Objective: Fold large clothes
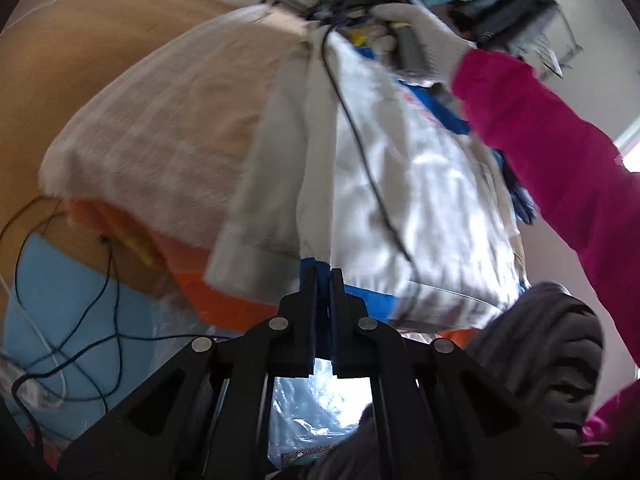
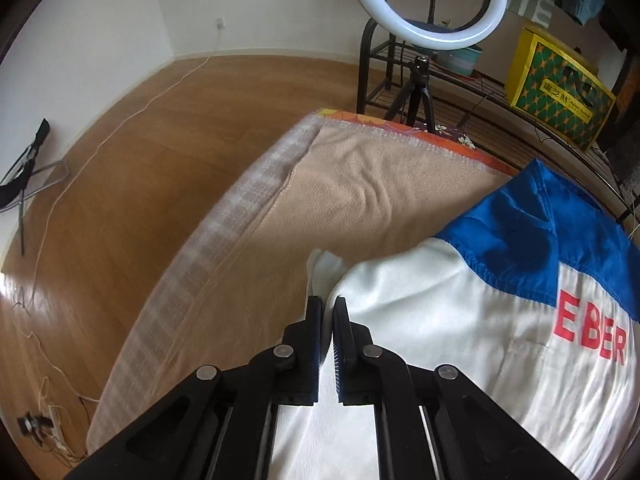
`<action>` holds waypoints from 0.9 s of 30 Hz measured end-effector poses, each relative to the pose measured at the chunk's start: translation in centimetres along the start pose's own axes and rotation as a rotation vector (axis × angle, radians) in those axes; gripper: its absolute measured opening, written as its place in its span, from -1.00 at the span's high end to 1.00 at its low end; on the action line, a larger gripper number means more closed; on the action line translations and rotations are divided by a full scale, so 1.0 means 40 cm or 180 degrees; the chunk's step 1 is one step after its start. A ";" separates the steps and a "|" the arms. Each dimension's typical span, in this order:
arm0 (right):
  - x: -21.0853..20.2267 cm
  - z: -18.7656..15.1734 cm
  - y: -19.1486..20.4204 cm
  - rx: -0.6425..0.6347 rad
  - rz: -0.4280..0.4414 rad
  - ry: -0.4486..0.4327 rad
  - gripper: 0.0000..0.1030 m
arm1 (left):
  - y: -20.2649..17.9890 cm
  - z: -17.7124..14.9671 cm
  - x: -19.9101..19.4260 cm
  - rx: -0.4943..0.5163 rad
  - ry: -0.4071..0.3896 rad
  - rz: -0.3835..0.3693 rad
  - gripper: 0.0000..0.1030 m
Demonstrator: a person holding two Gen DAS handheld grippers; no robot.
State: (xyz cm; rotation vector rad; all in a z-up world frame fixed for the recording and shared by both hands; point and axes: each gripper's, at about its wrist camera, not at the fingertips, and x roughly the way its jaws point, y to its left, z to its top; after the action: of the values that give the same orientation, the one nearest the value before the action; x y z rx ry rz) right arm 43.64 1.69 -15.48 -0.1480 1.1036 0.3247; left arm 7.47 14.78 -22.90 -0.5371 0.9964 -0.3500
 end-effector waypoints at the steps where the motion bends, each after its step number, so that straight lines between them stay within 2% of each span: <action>1: 0.020 -0.002 0.012 -0.0021 -0.0022 0.0020 0.95 | 0.014 -0.003 0.009 -0.0010 0.0017 0.0013 0.95; 3: 0.054 -0.009 0.029 -0.0080 -0.0020 0.0056 0.94 | 0.032 -0.011 0.021 -0.0056 0.0038 0.0110 0.92; 5: 0.077 -0.016 0.036 -0.0130 0.0073 0.0154 0.77 | 0.045 -0.016 0.019 -0.0122 0.0067 0.0131 0.87; 7: 0.057 -0.021 0.027 -0.0139 0.0186 0.0109 0.34 | 0.054 -0.015 0.007 -0.0175 0.0056 0.0152 0.73; 8: 0.035 -0.021 0.020 -0.0145 0.0224 0.0050 0.30 | 0.055 -0.016 -0.001 -0.0188 0.0037 0.0167 0.58; 9: 0.016 -0.022 0.014 -0.0168 0.0269 0.0007 0.30 | 0.055 -0.015 -0.014 -0.0202 -0.0006 0.0201 0.52; 13: -0.120 -0.051 -0.050 -0.0143 0.0597 -0.0186 0.30 | 0.054 -0.003 -0.060 -0.0206 -0.0197 0.0163 0.51; 16: -0.226 -0.121 -0.105 -0.0185 0.0724 -0.0347 0.30 | 0.032 0.009 -0.070 -0.0152 -0.0349 0.0161 0.51; 18: -0.269 -0.197 -0.142 -0.0180 0.0781 -0.0346 0.30 | 0.019 0.017 -0.057 -0.0140 -0.0394 0.0141 0.51; 21: -0.271 -0.301 -0.178 -0.0116 0.0814 -0.0213 0.30 | -0.004 0.021 -0.027 -0.0049 -0.0398 0.0182 0.51; 23: -0.250 -0.367 -0.189 -0.0107 0.0772 -0.0114 0.30 | -0.021 0.018 0.002 0.0071 -0.0367 0.0308 0.51; 27: -0.185 -0.440 -0.196 -0.0129 0.0732 0.0088 0.34 | -0.018 0.010 0.044 0.0118 -0.0279 0.0471 0.51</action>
State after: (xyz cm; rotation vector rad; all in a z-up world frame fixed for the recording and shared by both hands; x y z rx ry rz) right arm 28.23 -11.96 -17.05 -0.0613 1.1440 0.5523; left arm 8.67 13.40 -23.56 -0.4388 0.9373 -0.2108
